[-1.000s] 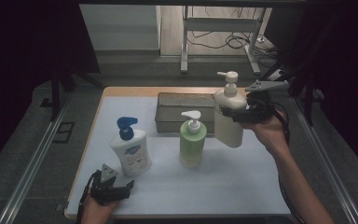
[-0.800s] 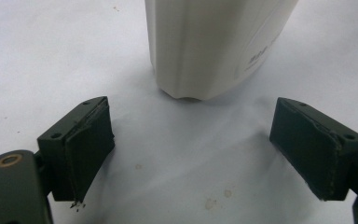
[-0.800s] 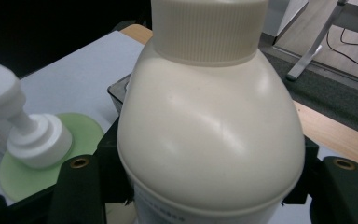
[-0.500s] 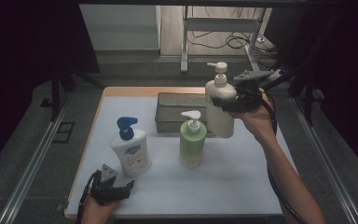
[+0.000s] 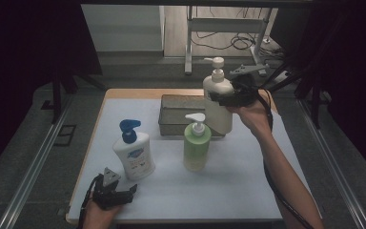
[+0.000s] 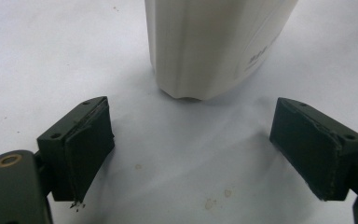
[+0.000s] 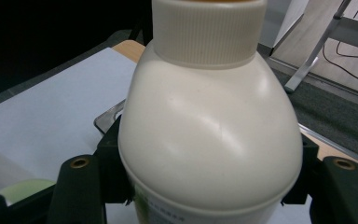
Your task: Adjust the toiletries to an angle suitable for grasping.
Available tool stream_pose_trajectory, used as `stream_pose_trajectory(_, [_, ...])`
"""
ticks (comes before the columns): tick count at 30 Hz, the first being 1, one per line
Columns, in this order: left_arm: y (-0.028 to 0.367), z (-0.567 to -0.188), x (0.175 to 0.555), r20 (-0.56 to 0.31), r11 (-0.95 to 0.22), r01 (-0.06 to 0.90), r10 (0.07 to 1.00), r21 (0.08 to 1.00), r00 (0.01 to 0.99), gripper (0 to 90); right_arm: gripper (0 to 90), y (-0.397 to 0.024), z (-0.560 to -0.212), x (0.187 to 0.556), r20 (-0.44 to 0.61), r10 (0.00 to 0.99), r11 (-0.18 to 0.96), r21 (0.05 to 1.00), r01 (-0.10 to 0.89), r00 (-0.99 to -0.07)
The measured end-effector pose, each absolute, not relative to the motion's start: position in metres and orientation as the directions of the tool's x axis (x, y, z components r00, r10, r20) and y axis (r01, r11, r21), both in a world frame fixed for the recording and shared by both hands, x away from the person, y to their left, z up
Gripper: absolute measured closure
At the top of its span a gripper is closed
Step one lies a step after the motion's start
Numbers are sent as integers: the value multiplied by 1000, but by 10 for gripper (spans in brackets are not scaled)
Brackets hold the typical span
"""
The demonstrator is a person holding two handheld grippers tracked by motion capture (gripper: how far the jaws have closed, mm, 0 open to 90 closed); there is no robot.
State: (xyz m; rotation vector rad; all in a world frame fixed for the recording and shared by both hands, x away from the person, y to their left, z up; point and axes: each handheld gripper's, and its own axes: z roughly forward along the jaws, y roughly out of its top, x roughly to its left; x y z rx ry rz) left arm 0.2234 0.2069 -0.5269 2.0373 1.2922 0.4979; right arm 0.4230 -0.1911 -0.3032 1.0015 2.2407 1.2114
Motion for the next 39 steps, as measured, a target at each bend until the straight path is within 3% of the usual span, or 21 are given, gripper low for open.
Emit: stream_pose_trajectory(39, [207,-527,223,-35,-289,647,898,705,439,126,364,-135,-330,480,-31,754,358,857,370,-656])
